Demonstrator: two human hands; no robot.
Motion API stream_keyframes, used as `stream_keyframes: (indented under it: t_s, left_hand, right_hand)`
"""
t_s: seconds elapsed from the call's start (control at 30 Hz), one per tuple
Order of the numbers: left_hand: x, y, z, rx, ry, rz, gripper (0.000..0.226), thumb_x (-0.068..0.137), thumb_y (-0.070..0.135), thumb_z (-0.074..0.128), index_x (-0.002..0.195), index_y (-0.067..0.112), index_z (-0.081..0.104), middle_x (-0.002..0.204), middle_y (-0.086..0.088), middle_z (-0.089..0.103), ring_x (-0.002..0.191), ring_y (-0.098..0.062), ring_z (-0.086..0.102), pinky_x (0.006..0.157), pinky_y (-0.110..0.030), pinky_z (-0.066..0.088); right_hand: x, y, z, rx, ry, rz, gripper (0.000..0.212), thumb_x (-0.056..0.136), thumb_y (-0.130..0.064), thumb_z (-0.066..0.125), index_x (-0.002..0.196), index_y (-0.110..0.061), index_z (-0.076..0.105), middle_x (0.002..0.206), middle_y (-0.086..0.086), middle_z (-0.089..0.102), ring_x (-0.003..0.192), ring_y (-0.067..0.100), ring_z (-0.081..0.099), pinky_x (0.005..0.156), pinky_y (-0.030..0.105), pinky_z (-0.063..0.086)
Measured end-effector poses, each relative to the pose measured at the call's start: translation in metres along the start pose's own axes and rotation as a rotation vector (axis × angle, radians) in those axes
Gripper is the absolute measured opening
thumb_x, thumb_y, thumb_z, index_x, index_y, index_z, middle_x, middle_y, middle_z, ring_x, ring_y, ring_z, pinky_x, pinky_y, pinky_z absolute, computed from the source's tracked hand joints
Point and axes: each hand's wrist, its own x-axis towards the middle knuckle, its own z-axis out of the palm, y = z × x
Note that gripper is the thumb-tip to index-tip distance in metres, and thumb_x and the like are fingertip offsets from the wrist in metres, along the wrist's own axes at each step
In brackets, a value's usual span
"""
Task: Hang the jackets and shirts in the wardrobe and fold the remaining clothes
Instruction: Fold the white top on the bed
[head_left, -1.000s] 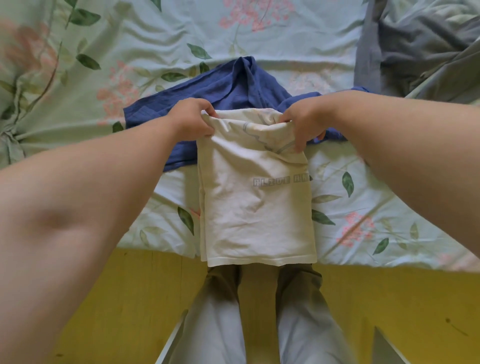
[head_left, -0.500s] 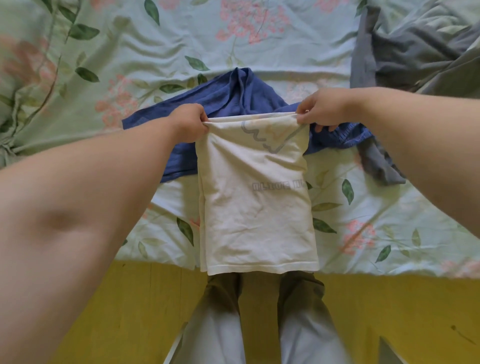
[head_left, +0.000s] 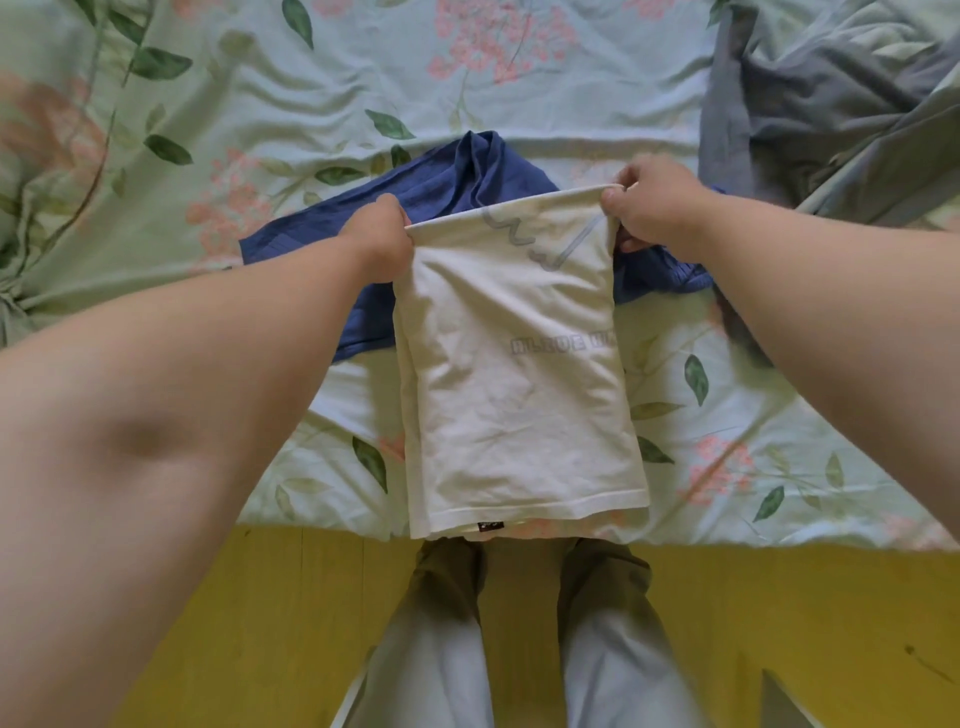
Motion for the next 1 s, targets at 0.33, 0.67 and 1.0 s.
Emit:
stream_keyframes:
  t_s: [0.33, 0.67, 1.0]
  left_hand:
    - [-0.025, 0.109, 0.016, 0.112, 0.134, 0.360, 0.041, 0.102, 0.032, 0.045, 0.140, 0.017, 0.051, 0.141, -0.009, 0.053, 0.129, -0.033, 0.047, 0.102, -0.048, 0.037]
    - [0.007, 0.183, 0.028, -0.021, -0.125, 0.315, 0.035, 0.098, 0.036, 0.052, 0.116, 0.010, 0.068, 0.114, -0.010, 0.067, 0.105, -0.030, 0.061, 0.079, -0.031, 0.042]
    - [0.005, 0.188, 0.041, -0.199, 0.090, 0.139, 0.015, 0.096, 0.037, 0.061, 0.101, 0.023, 0.065, 0.110, 0.000, 0.068, 0.109, -0.023, 0.063, 0.093, -0.031, 0.048]
  right_hand:
    - [-0.112, 0.072, 0.045, 0.234, 0.109, 0.251, 0.038, 0.090, -0.056, 0.066, 0.086, -0.018, 0.064, 0.093, 0.009, 0.074, 0.085, 0.027, 0.072, 0.082, 0.044, 0.058]
    - [-0.220, 0.160, 0.102, 0.120, -0.219, 0.348, 0.025, 0.093, -0.052, 0.064, 0.102, -0.030, 0.074, 0.087, -0.017, 0.071, 0.081, 0.005, 0.065, 0.063, 0.026, 0.050]
    - [-0.227, 0.184, 0.115, 0.246, -0.287, 0.376, 0.021, 0.096, -0.039, 0.066, 0.102, -0.019, 0.069, 0.086, -0.002, 0.073, 0.064, 0.014, 0.072, 0.055, 0.026, 0.053]
